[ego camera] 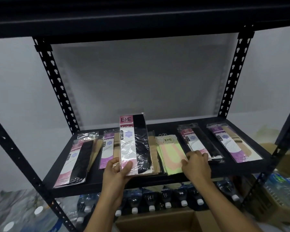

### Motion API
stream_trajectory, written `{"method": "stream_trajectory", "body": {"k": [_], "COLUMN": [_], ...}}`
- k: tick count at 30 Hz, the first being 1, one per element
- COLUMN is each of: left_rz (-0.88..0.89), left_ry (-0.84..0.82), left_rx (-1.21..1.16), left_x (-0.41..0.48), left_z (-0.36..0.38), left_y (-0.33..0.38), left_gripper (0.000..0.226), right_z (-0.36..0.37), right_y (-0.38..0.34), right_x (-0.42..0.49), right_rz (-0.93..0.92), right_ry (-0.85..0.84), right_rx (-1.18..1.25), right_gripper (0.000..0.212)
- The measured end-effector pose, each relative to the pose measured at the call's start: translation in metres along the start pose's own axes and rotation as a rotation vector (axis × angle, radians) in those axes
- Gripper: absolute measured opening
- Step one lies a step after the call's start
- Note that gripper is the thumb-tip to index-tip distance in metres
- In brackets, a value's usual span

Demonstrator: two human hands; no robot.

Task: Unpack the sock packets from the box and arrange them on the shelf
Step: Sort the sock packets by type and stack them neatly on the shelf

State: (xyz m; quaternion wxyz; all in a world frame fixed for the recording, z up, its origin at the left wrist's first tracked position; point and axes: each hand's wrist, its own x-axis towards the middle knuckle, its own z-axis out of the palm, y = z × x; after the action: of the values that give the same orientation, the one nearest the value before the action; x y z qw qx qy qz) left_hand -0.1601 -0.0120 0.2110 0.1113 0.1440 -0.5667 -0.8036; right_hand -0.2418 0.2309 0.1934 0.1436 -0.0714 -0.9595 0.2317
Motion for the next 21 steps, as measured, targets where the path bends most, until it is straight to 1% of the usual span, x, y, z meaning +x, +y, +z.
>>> {"method": "stream_trajectory", "body": {"k": [3, 8, 15, 21], "left_rz": [0.003, -0.004, -0.042, -0.050], "left_ry": [-0.002, -0.018, -0.077, -0.167], "left_rx": [-0.003, -0.014, -0.033, -0.029], "left_x": [-0.003, -0.010, -0.016, -0.016], "left_z": [0.002, 0.010, 0.041, 0.091], "left_y": [0.000, -0.001, -0.006, -0.004], "left_gripper": [0.039, 0.036, 0.036, 0.036], "right_z": [0.008, 0.023, 0.028, 0.023], "right_y": [0.006, 0.014, 0.020, 0.020], "right_x": [-0.003, -0.015, -0.022, -0.028], "right_rz": [-0.107, -0.224, -0.256, -0.261], "right_ry": [0.029, -0.006, 0.040, -0.005], "right_rx": [-0.035, 0.085, 0.138, 0.140], "right_gripper": [0.034, 0.031, 0.031, 0.034]}}
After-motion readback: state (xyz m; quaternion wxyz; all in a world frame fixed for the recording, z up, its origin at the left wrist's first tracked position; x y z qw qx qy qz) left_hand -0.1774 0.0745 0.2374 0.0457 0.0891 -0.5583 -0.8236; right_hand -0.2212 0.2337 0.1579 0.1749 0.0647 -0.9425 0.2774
